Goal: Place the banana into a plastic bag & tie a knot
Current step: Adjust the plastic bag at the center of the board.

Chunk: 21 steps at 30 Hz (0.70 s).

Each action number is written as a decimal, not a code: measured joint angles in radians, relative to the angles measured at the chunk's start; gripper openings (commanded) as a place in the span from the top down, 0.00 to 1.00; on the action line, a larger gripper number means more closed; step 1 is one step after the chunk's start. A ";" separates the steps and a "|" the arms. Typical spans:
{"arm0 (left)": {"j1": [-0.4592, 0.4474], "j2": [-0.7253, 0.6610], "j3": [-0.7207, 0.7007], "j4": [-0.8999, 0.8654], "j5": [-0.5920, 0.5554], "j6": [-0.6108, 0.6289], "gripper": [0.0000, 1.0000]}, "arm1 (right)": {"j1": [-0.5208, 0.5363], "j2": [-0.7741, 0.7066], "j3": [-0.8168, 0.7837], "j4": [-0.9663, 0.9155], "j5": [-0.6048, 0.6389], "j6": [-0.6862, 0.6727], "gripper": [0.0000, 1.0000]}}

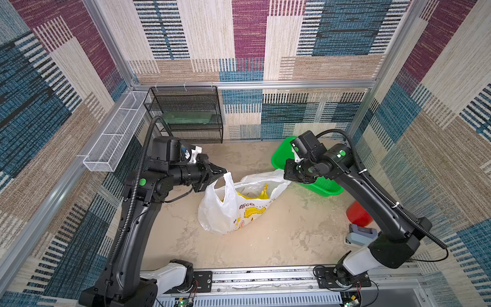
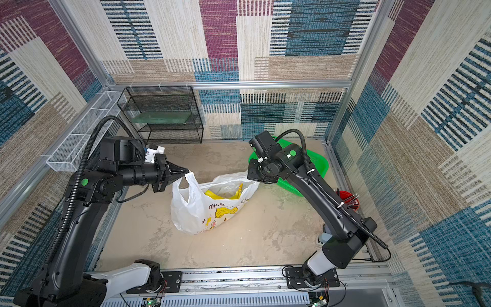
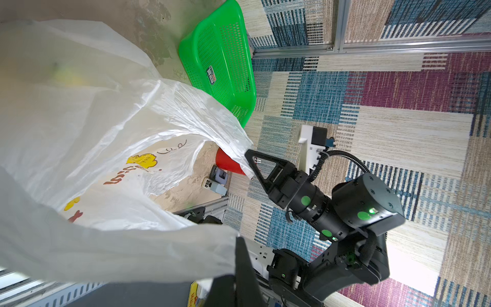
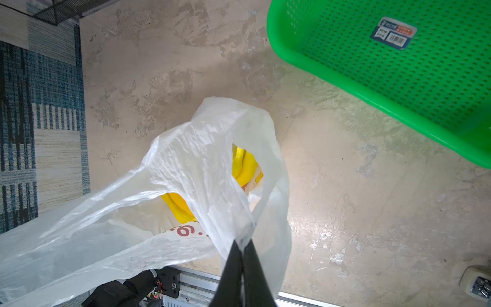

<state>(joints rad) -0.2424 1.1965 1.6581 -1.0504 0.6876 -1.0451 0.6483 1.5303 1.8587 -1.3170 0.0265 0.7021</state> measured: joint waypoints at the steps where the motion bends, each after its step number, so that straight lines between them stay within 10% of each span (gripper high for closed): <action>1: 0.000 0.000 0.000 0.000 0.000 0.000 1.00 | -0.001 -0.008 0.013 0.006 0.006 0.000 1.00; 21: 0.131 0.164 0.294 -0.057 0.106 0.105 1.00 | 0.034 -0.142 0.230 0.289 0.224 -0.063 1.00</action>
<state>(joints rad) -0.1116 1.3609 1.9526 -1.1072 0.7937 -0.9398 0.6827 1.3888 2.0888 -1.0279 0.2508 0.6388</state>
